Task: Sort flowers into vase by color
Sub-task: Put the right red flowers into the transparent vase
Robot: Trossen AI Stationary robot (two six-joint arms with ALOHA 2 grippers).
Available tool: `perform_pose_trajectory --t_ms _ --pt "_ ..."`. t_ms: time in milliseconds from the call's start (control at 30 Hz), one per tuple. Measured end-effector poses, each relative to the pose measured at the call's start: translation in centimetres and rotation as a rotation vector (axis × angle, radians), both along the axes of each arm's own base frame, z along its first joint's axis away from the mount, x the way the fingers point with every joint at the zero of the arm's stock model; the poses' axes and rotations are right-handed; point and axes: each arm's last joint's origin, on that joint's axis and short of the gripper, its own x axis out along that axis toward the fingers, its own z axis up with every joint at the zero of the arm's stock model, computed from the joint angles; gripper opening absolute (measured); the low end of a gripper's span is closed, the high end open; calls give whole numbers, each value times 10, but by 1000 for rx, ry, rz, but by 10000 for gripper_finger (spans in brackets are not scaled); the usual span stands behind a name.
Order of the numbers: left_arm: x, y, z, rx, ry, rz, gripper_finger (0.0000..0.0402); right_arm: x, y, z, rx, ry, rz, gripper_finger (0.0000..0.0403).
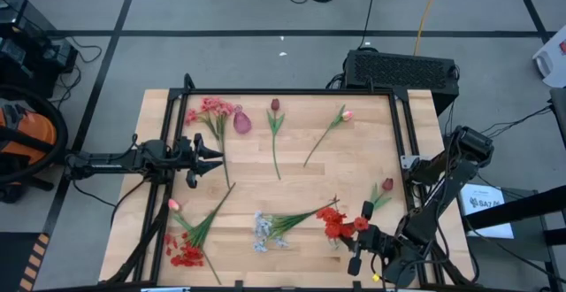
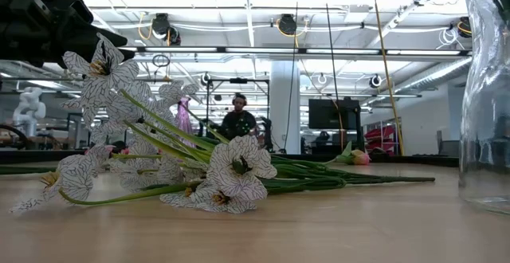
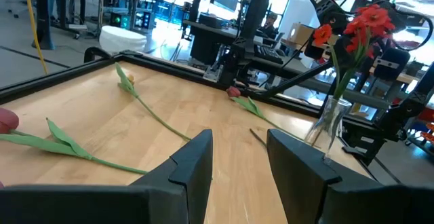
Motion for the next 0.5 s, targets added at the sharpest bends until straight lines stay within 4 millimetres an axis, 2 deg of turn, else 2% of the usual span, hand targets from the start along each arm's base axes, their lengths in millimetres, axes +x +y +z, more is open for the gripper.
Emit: perform_pose_trajectory --t_ms 333,500 --pt "0 0 0 0 0 0 148 0 0 0 -8 27 41 132" --pt "0 0 0 0 0 0 148 -2 0 6 78 62 139 170"
